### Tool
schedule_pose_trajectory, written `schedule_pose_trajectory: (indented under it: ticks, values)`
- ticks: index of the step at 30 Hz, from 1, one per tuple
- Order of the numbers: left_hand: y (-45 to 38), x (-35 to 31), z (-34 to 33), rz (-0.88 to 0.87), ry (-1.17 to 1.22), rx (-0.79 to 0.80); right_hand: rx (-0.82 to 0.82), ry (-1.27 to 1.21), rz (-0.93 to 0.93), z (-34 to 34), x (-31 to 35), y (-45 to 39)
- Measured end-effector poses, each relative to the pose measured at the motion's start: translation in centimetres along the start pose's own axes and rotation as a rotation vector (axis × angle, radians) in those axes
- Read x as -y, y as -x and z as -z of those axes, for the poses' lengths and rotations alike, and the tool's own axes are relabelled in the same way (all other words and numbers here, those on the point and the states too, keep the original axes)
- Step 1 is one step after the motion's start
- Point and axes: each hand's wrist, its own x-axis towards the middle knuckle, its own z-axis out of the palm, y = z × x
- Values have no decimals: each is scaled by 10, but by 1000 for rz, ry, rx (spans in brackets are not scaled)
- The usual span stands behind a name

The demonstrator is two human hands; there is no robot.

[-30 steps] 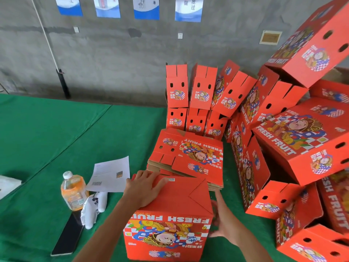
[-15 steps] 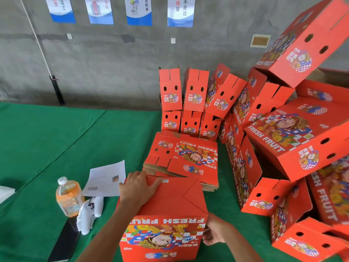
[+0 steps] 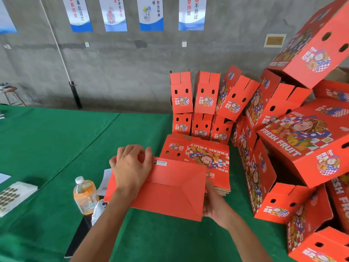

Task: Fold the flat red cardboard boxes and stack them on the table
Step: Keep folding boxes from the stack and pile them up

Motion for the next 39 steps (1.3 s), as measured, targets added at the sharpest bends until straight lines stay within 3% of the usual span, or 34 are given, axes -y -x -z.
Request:
schedule_pose_trajectory:
  ticks: [3, 5, 9, 11, 14, 18, 24, 32, 39]
  values:
    - [-8, 4, -3, 34, 138, 86, -24, 159, 285, 4, 37, 8]
    - [-3, 4, -10, 33, 375, 173, -60, 367, 468, 3, 54, 7]
    - [27, -12, -52, 87, 733, 473, -231, 1169, 864, -8, 54, -14]
    - [41, -15, -81, 111, 768, 533, -272, 1337, 911, -13, 45, -27]
    - [51, -15, -110, 208, 773, 501, -241, 1480, 855, -12, 30, -49]
    - [64, -10, -129, 349, 727, 461, -76, 1592, 761, -5, 7, -77]
    - [71, 20, -156, 406, 706, 394, 1, 1648, 619, -9, -28, -120]
    - [17, 52, -174, 464, 706, 290, 23, 1564, 774, -49, -11, -187]
    - [-74, 123, -200, 541, 759, 272, 9, 1513, 853, -123, 17, -279]
